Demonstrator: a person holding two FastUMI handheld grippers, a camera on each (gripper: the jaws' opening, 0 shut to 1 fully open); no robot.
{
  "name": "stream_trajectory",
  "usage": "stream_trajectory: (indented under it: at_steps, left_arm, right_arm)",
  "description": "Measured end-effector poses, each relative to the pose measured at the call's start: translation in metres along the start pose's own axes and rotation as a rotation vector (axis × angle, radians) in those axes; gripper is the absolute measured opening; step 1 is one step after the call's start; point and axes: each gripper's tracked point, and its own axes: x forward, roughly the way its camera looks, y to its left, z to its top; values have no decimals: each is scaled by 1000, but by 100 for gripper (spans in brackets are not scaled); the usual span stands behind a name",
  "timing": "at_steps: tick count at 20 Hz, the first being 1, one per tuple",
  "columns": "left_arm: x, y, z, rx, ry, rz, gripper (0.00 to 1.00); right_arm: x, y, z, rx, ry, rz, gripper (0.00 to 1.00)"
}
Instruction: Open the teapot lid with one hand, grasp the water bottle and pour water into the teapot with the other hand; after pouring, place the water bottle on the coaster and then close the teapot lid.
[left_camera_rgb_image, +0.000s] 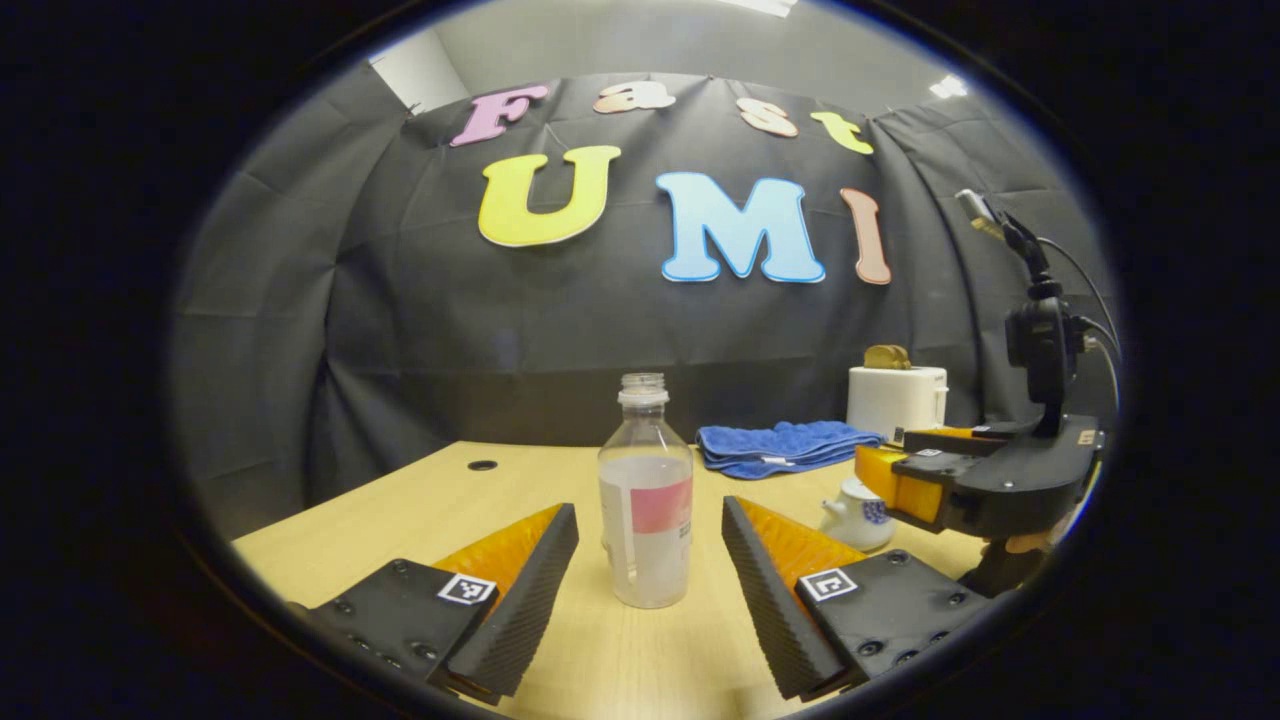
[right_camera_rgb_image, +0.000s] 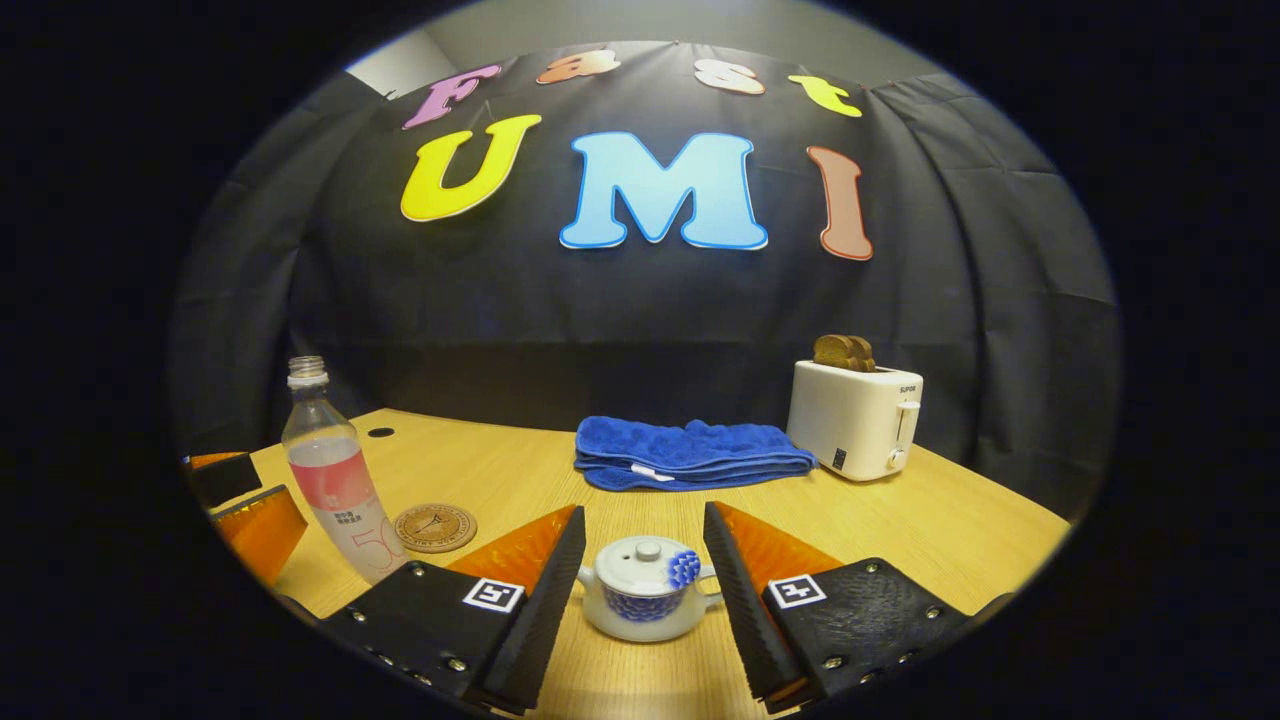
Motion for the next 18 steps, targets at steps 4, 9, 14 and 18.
stream_trajectory:
  at_steps: [4, 9, 14, 18]
  left_arm:
    - [4, 2, -2, -4, 5, 1, 100]
    - [8, 2, -8, -8, 17, -2, 100]
    - [9, 2, -9, -10, 20, -1, 100]
    - [10, 2, -9, -11, 20, 1, 100]
  right_arm:
    - [11, -1, -14, -25, 38, -9, 54]
    - [16, 3, -21, -24, 55, 9, 44]
    - [17, -2, -21, 11, 48, -12, 16]
    - [17, -2, -20, -15, 45, -5, 16]
